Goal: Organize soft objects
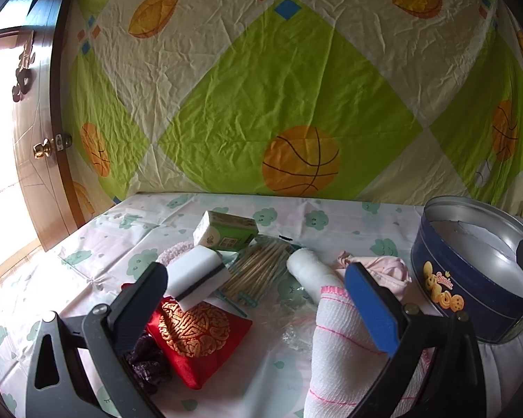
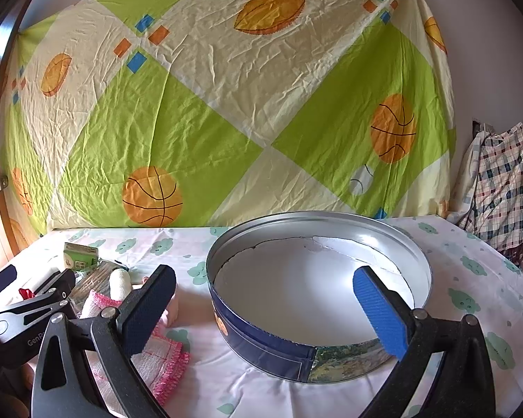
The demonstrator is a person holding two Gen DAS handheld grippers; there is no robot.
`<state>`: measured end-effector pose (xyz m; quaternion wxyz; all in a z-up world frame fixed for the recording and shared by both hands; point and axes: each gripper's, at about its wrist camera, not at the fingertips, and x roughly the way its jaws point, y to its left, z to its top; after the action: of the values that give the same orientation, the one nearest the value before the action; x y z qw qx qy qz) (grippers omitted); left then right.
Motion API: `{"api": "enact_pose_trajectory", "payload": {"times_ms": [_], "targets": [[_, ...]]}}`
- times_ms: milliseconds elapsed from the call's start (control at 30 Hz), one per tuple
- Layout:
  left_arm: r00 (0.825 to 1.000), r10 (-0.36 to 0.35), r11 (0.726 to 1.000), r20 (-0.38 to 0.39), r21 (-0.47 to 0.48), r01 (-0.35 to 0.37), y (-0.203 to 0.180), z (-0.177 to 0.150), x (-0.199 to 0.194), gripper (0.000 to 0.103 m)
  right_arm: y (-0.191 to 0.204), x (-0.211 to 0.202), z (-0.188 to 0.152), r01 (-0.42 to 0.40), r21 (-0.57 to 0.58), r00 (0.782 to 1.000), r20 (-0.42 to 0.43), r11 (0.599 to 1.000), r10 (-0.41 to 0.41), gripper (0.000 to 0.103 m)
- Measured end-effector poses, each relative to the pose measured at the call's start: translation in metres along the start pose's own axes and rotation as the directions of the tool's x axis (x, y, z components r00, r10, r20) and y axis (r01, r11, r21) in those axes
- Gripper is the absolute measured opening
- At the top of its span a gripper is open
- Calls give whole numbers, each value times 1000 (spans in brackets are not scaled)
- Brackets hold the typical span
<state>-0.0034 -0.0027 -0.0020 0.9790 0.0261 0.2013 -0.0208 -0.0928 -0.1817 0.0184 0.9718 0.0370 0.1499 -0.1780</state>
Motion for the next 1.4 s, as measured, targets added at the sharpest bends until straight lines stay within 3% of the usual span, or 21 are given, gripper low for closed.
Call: {"api": "enact_pose_trajectory", "payload": {"times_ms": [1400], "targets": [[1000, -3, 1000, -10, -23, 2, 5, 1, -1, 103, 3, -1, 0, -24, -10, 1000, -7, 1000, 24, 102]]}}
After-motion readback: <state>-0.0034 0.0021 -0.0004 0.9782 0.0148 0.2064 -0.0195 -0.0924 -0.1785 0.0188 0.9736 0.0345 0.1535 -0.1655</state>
